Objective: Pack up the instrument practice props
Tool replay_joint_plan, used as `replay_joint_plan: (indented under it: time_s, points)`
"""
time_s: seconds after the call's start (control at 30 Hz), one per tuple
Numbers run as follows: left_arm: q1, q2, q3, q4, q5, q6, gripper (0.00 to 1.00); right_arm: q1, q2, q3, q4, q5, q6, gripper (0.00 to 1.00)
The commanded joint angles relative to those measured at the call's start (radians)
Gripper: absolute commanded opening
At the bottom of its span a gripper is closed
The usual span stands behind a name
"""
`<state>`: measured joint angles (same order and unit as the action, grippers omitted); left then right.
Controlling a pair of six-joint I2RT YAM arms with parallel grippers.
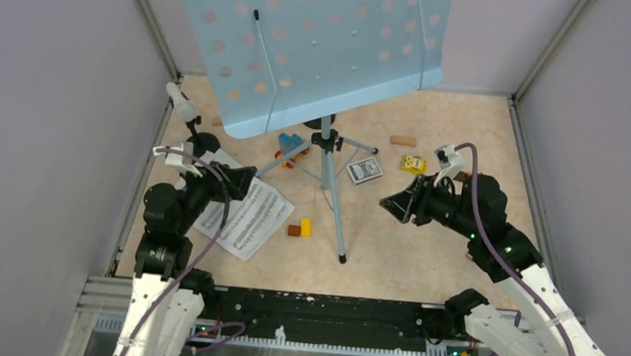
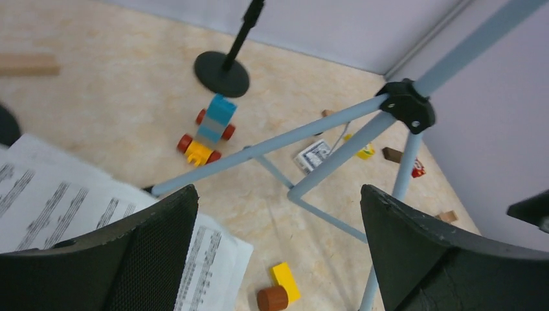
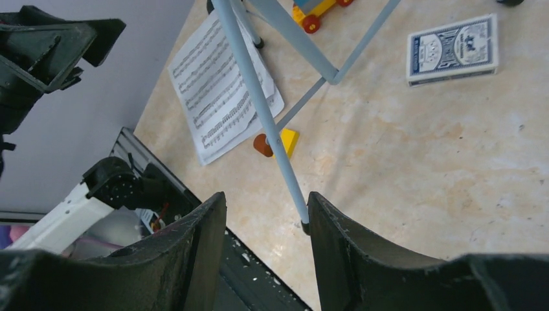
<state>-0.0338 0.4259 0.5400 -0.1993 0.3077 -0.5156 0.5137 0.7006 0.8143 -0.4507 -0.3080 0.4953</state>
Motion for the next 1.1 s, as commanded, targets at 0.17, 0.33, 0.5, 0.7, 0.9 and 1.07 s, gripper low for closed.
replay_joint_plan:
  time_s: [0.17, 0.33, 0.5, 0.7, 0.9, 1.07]
  points:
    - [-0.026, 0.291, -0.079, 1.001, 0.466, 0.045, 0.99, -0.006, -0.033, -0.079, 0.140, -0.096, 0.151, 0.50]
    - [-0.153, 0.475, 0.020, 1.000, 0.422, 0.215, 0.99, -0.006, -0.042, -0.085, 0.122, -0.100, 0.141, 0.51]
    - [-0.298, 0.599, 0.087, 1.029, 0.351, 0.322, 0.99, -0.006, -0.048, -0.089, 0.103, -0.094, 0.132, 0.51]
    - [-0.311, 0.735, 0.079, 1.275, 0.291, 0.255, 0.97, -0.006, -0.052, -0.083, 0.076, -0.092, 0.122, 0.51]
    - [-0.316, 0.892, 0.170, 1.359, 0.344, 0.203, 0.92, -0.006, -0.056, -0.077, 0.047, -0.076, 0.108, 0.51]
    - [-0.321, 0.993, 0.241, 1.400, 0.416, 0.181, 0.86, -0.006, -0.056, -0.070, 0.027, -0.067, 0.098, 0.51]
